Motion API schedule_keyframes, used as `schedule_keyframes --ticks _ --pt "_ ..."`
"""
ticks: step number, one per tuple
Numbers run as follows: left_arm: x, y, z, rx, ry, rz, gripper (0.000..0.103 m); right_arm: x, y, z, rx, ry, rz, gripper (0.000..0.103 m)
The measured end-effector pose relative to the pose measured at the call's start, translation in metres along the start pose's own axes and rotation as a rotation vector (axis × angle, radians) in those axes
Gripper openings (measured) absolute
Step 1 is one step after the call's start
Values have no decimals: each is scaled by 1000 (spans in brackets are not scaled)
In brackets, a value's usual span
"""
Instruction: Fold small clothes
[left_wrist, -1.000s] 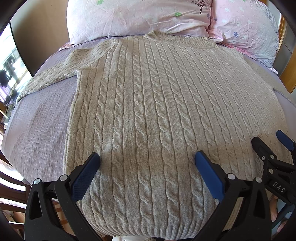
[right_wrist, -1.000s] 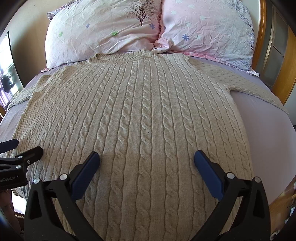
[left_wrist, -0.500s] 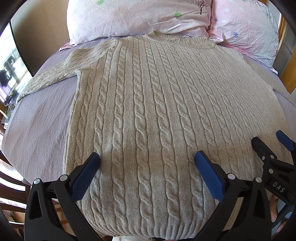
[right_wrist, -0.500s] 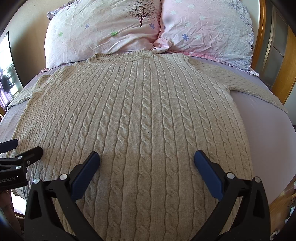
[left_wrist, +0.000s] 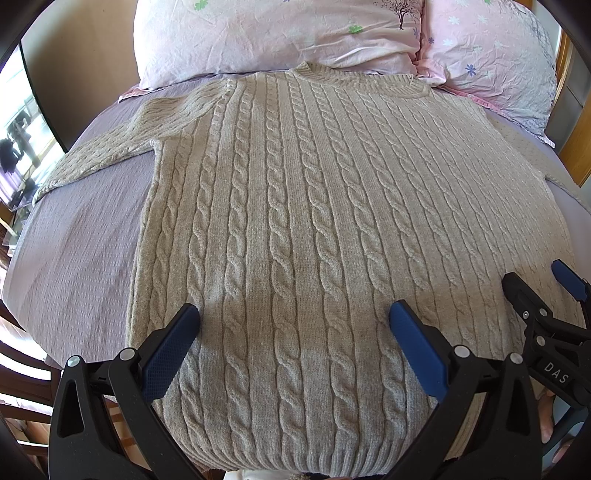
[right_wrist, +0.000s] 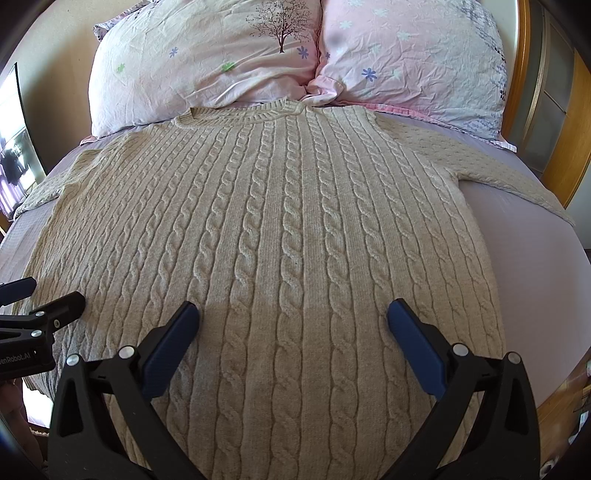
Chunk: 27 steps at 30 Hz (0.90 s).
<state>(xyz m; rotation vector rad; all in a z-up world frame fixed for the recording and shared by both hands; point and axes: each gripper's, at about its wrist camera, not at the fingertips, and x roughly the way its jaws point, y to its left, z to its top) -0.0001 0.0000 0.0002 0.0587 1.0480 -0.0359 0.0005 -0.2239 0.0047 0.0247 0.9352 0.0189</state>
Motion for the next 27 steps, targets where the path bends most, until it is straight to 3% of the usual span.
schedule_keyframes --ticks 23,27 --pt "0 0 1 6 -11 1 102 0 3 5 -17 -4 7 101" --pt "-2 2 0 17 -14 -7 102 -2 -1 2 -65 -38 50 101"
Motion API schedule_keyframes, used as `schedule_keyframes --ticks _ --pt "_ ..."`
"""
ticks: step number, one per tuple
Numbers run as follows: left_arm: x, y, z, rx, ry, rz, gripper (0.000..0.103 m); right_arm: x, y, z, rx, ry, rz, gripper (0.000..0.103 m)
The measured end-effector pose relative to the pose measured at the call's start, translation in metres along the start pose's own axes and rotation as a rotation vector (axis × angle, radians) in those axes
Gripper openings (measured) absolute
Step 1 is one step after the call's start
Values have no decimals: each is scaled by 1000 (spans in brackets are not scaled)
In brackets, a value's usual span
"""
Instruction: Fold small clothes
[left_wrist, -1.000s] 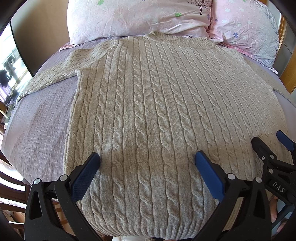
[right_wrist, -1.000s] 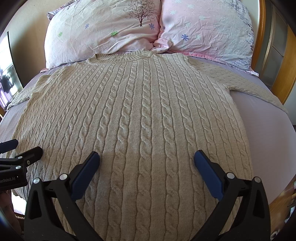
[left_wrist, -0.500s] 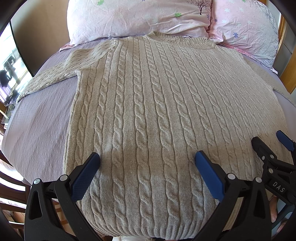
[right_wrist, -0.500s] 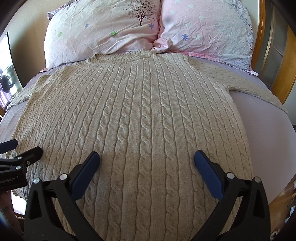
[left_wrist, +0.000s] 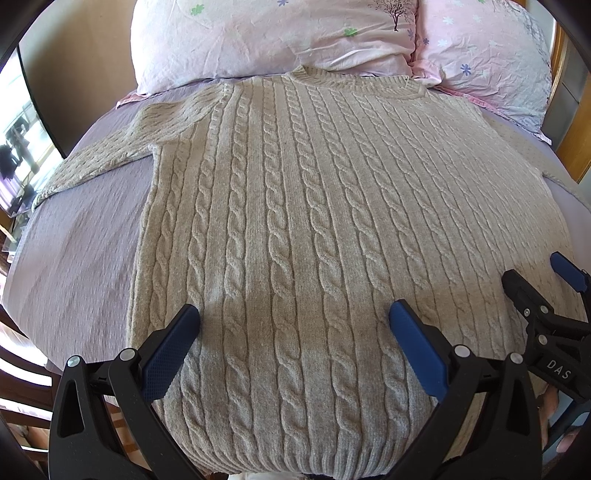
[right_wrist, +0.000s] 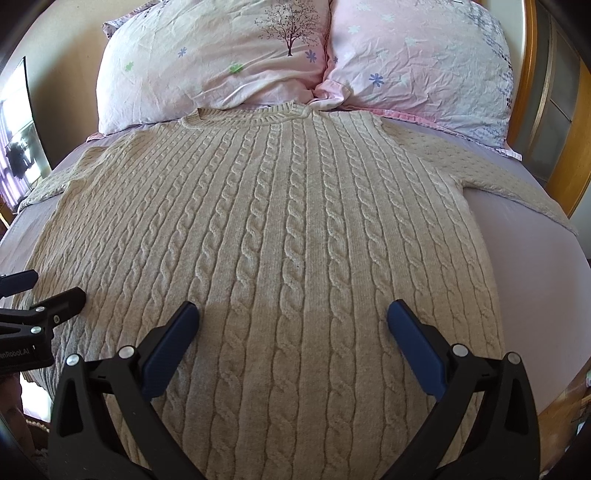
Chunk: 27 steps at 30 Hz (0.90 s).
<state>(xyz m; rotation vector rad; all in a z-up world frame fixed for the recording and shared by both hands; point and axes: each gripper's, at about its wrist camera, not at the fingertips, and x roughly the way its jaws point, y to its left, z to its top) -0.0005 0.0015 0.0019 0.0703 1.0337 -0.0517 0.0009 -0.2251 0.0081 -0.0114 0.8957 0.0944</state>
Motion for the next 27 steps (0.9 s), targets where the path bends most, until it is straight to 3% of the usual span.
schedule_keyframes --ticks 2,4,8,10,12,14,16,19,20,24,27 --pt "0 1 -3 12 -10 -3 102 -4 -12 6 -25 6 86 101" --pt "-1 1 -6 32 -36 -9 102 -19 -47 18 62 -63 105 101" --pt "-2 7 -1 41 -93 -73 102 -42 -180 40 409 -200 -55 101" --pt "-5 18 3 2 -167 -144 102 -40 -263 40 648 -211 -81 88" --pt "-9 34 11 -55 -245 -222 102 -30 -339 33 879 -203 -81 65" --pt "-12 50 22 -111 -305 -274 102 -19 -396 28 1024 -200 -100 57" --pt "-15 66 35 -152 -360 -285 102 -6 -436 25 1125 -182 -113 56" --pt "-16 90 55 -189 -404 -247 102 12 -475 19 1256 -172 -108 52" --pt "-16 100 61 -202 -408 -236 102 19 -486 17 1284 -173 -99 46" --pt "-11 146 73 -320 -442 -156 102 33 -501 13 1338 -191 -144 10" --pt "-7 176 77 -363 -439 -46 102 35 -494 22 1309 -197 -203 7"
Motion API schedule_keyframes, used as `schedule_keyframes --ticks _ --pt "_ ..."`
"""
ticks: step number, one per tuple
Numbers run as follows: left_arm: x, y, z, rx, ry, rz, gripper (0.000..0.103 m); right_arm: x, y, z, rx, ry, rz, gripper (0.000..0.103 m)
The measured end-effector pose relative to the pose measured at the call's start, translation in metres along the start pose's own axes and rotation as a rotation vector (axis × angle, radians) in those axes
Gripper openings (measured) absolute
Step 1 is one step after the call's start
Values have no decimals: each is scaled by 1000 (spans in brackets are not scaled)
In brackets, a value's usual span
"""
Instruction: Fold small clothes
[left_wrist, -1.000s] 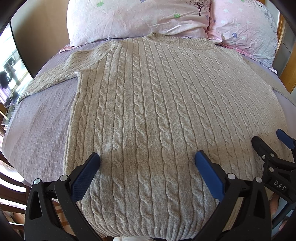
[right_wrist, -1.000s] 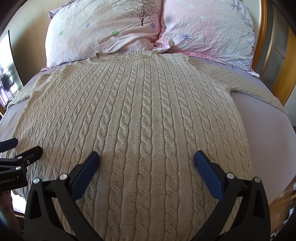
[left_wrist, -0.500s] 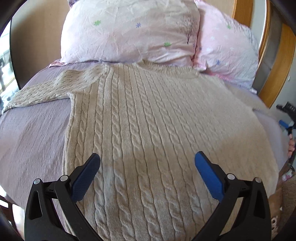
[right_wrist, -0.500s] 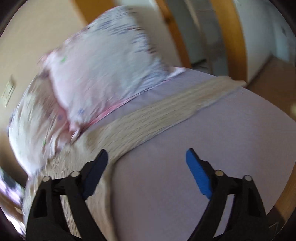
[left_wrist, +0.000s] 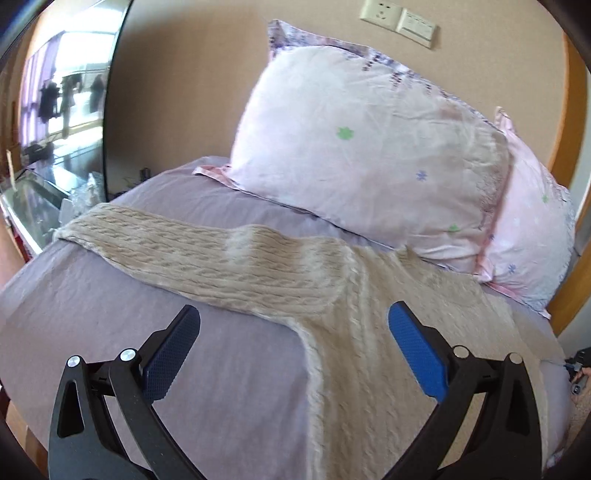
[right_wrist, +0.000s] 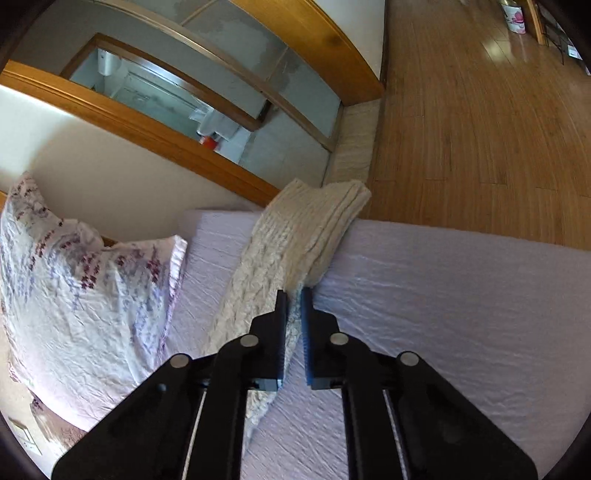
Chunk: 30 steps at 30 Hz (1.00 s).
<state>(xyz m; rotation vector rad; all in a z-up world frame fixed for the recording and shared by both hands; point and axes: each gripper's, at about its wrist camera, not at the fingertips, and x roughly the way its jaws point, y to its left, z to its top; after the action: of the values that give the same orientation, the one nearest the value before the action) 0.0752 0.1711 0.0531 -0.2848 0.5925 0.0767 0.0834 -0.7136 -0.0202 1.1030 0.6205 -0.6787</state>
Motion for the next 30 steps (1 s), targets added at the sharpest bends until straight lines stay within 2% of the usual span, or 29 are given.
schedule_keyframes --ticks 3,5,7,10,12,14,16,17,18,20,21,24,27,29,30 --pt "2 26 9 4 -15 117 102 -38 62 -34 -263 -121 60 7" --pt "4 45 15 -27 -27 159 102 -71 113 -76 -438 -154 178 6" --pt "7 67 21 -103 -28 160 102 -98 165 -131 -597 -128 327 7" --pt "12 97 25 -250 -32 107 102 -124 231 -234 -825 3 543 6" --pt "14 109 26 -308 -43 113 102 -129 258 -312 -972 128 643 7" --pt "23 118 29 -338 -13 137 102 -120 270 -395 -1112 324 682 10" --pt "28 129 29 -390 13 133 102 -115 266 -453 -1223 466 657 23" --pt "29 138 28 -430 25 128 101 -116 263 -466 -1252 486 662 35" --pt "31 148 27 -484 41 111 99 -121 259 -467 -1258 463 681 39" --pt "33 168 23 -591 52 69 92 -132 256 -453 -1253 342 692 69" --pt "35 179 22 -642 52 56 91 -131 258 -443 -1238 288 689 78" --pt "42 205 26 -720 30 49 78 -130 260 -394 -1173 231 671 80" --pt "51 226 33 -785 16 37 68 -133 252 -361 -1105 181 674 80" --pt "57 242 36 -846 13 45 47 -138 244 -350 -1090 151 686 83" --pt "59 249 38 -877 21 55 39 -139 241 -346 -1086 143 685 83"
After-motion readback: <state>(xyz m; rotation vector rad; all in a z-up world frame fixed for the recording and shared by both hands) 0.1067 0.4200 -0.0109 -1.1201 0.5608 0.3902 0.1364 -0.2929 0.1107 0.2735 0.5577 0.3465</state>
